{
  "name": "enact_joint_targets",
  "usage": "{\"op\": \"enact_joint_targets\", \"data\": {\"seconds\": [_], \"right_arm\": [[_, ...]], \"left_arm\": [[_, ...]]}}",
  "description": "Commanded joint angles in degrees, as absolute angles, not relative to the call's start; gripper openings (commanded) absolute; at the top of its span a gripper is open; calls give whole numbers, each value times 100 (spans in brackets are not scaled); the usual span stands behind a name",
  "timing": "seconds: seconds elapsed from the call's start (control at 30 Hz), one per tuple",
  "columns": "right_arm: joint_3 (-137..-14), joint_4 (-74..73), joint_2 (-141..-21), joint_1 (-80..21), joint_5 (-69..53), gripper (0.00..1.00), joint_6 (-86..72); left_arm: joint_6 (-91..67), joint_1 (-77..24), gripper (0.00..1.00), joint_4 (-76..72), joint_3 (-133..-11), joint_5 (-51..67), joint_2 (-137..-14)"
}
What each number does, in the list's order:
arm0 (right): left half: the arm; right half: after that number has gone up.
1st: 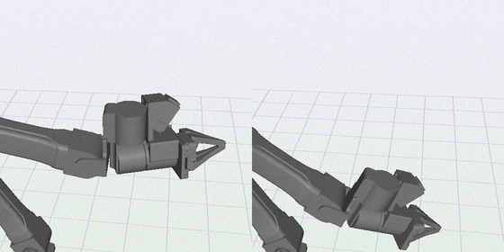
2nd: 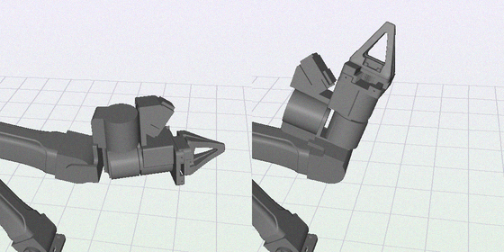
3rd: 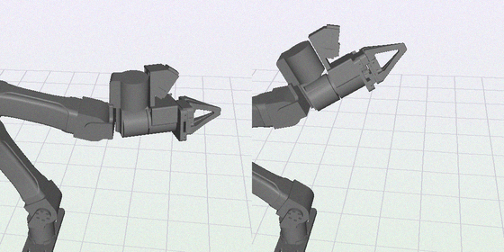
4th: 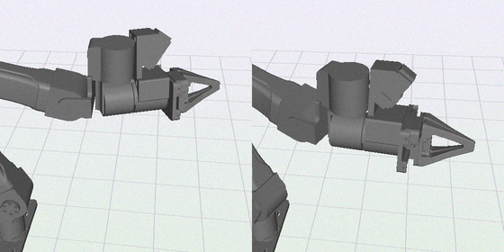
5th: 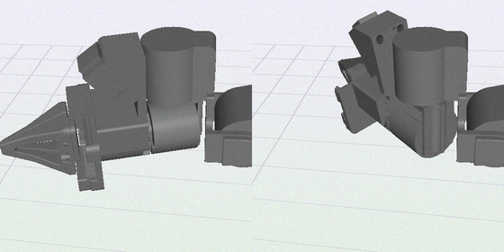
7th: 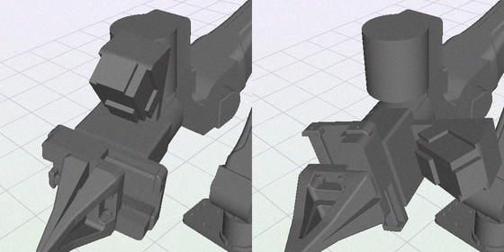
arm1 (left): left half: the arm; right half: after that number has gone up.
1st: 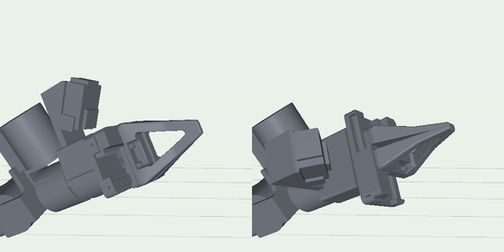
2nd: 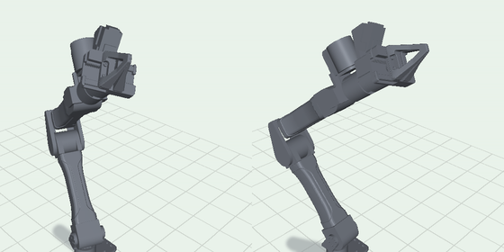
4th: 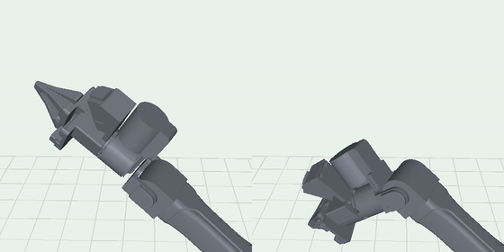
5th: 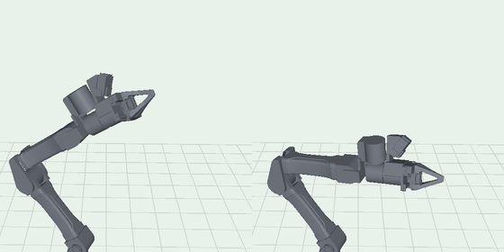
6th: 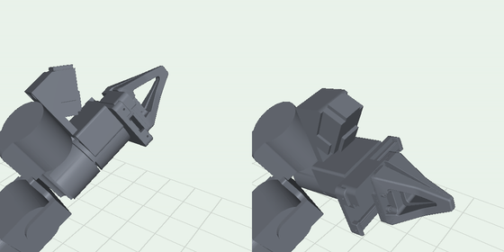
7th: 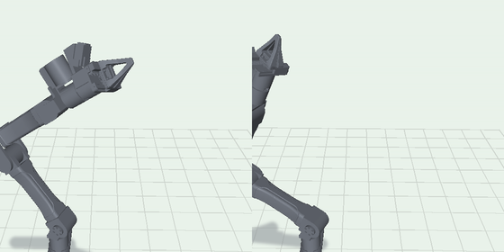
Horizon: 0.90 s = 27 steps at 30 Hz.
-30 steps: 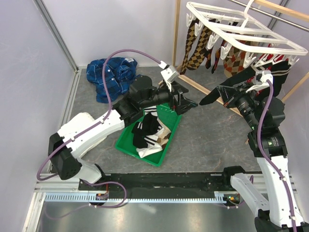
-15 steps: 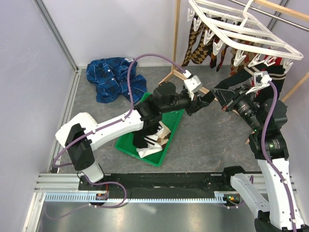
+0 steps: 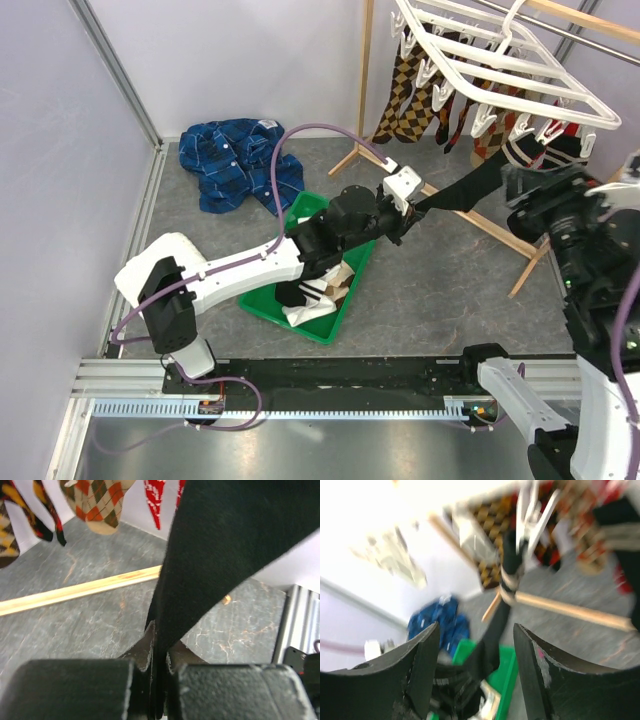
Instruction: Remove the socks clipped to the hanger
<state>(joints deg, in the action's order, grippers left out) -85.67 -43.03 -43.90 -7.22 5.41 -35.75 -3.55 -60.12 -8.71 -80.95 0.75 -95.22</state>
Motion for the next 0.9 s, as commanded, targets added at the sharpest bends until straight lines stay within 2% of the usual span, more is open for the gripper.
{"op": "enact_joint_targets", "data": {"seconds": [0.0, 0.23, 0.37, 0.47, 0.67, 0.87], "right_arm": [[-9910, -5131, -4807, -694, 2177, 67, -3244], [-10898, -5396, -5746, -694, 2742, 65, -3024], [-11179, -5423, -5994, -694, 2768, 61, -2980], [-11328, -5423, -6169, -694, 2821, 57, -2918], [-11435, -5423, -6416, -694, 2760, 61, -3155], [-11260, -5274, -6442, -694, 2803, 58, -3147]], "left_arm": [[-62, -6214, 2, -1221, -8016, -729, -9395], [167, -6495, 2, -1458, -7945, -984, -9466], [185, -6548, 2, -1520, -7884, -1028, -9483], [202, -6574, 2, -1547, -7866, -1063, -9501], [272, -6636, 2, -1670, -7805, -1125, -9510], [264, -6662, 2, -1688, -7822, -1125, -9510]]}}
